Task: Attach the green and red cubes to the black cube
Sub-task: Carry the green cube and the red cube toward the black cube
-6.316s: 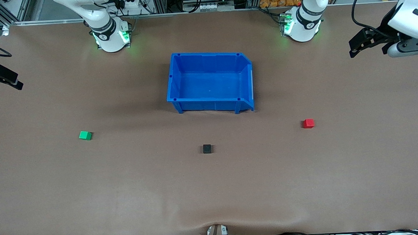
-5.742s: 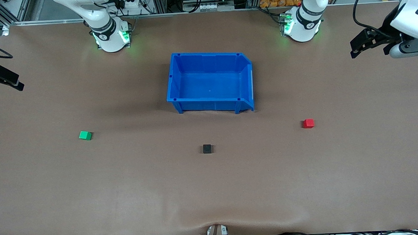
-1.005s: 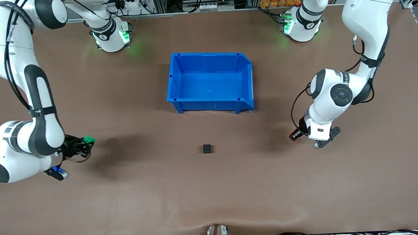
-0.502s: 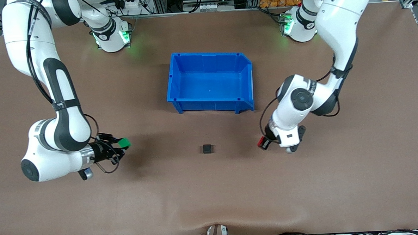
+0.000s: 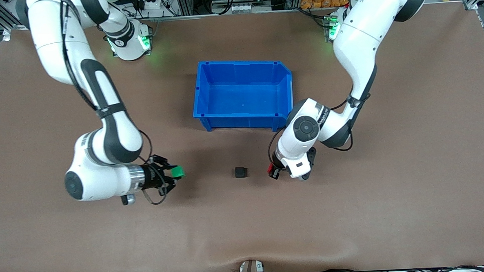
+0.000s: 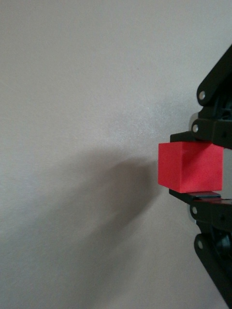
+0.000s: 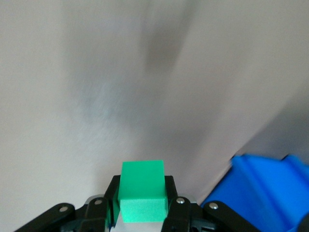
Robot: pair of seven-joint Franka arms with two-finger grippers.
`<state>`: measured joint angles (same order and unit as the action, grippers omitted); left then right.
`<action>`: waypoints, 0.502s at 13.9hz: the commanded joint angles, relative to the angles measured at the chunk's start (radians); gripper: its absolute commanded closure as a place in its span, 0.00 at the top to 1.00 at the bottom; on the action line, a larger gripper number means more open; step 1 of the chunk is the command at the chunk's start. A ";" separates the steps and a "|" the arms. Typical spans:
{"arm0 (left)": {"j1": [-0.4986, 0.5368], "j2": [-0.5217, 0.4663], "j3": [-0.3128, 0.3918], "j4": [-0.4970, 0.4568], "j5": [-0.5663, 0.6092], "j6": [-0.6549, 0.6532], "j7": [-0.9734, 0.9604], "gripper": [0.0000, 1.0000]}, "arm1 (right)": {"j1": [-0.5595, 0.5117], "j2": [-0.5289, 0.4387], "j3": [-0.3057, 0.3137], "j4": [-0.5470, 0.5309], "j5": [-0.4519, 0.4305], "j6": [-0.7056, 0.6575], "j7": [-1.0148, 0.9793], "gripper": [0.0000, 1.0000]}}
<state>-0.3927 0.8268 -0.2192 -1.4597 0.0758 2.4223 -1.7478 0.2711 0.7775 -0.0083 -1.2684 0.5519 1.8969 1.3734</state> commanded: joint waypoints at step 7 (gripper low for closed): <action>-0.166 0.150 0.101 0.193 0.001 -0.009 -0.272 0.00 | 0.160 0.100 -0.007 0.009 0.042 0.247 0.283 0.00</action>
<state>-0.5030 0.9314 -0.1507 -1.3370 0.0755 2.4205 -1.9533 0.4083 0.8521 -0.0077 -1.2701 0.5701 2.1103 1.5957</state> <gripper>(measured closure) 0.608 0.604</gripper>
